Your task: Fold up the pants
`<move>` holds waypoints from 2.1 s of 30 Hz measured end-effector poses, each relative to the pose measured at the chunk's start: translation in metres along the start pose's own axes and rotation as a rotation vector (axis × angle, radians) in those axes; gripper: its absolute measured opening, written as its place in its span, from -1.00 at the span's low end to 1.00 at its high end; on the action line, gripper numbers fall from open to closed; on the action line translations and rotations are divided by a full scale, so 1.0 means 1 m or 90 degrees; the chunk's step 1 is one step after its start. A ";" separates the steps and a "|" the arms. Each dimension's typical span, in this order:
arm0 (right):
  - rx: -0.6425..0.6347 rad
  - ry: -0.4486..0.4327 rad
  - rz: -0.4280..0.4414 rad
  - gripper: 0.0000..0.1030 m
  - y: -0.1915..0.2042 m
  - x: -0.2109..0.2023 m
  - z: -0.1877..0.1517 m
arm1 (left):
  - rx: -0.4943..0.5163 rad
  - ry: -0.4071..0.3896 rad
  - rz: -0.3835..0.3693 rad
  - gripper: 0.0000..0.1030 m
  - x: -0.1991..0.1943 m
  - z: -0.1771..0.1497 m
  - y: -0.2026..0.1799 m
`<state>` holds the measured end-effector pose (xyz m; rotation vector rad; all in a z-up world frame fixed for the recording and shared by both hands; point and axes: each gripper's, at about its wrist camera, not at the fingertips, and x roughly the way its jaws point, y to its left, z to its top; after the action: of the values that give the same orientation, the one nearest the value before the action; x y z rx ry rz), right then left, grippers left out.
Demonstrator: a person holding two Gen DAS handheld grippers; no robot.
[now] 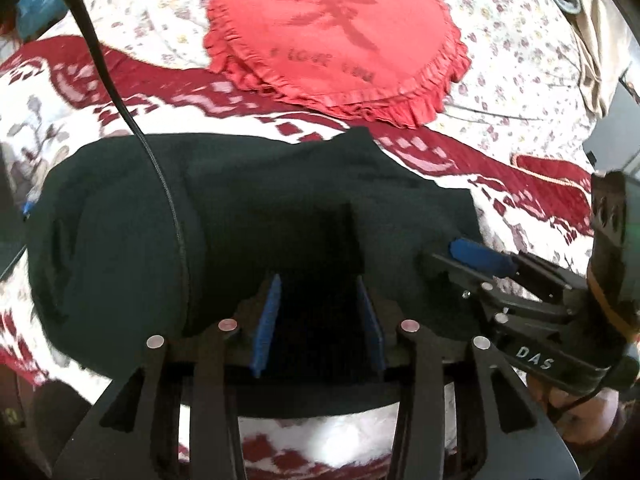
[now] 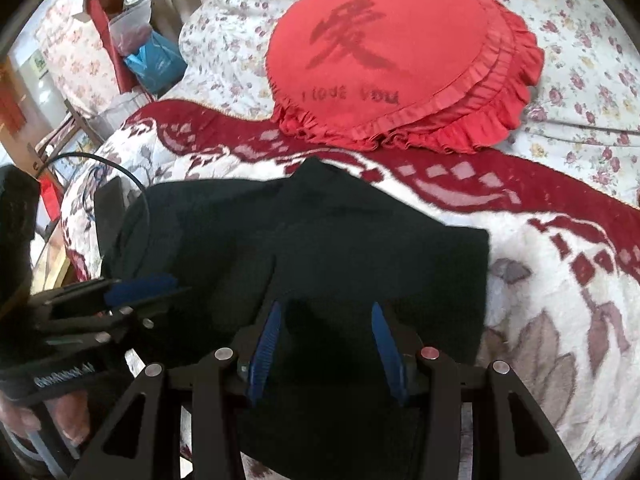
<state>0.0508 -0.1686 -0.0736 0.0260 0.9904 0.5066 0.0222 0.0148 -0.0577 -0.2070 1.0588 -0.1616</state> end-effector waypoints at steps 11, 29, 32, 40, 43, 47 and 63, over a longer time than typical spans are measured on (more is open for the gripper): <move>-0.033 0.018 -0.042 -0.01 0.013 0.010 -0.004 | -0.047 0.008 -0.013 -0.25 -0.006 -0.009 0.020; -0.067 0.023 -0.043 0.02 0.034 0.004 -0.006 | -0.086 -0.006 -0.004 0.28 -0.020 -0.015 0.043; -0.060 0.012 -0.034 0.02 0.036 -0.004 -0.001 | -0.096 -0.015 0.001 0.30 -0.023 -0.015 0.050; -0.087 -0.007 -0.027 0.03 0.059 -0.008 0.012 | -0.096 -0.038 0.043 0.30 -0.034 -0.015 0.062; -0.100 -0.003 -0.026 0.03 0.068 -0.004 0.016 | -0.096 -0.053 0.063 0.30 -0.039 -0.015 0.068; -0.113 0.007 -0.022 0.03 0.079 0.004 0.019 | -0.097 -0.074 0.096 0.30 -0.046 -0.017 0.074; -0.138 0.029 -0.019 0.09 0.106 0.023 0.030 | -0.109 -0.116 0.178 0.30 -0.059 -0.022 0.099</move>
<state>0.0427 -0.0587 -0.0493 -0.1947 0.9751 0.5876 -0.0227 0.1226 -0.0428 -0.2213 0.9091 0.1982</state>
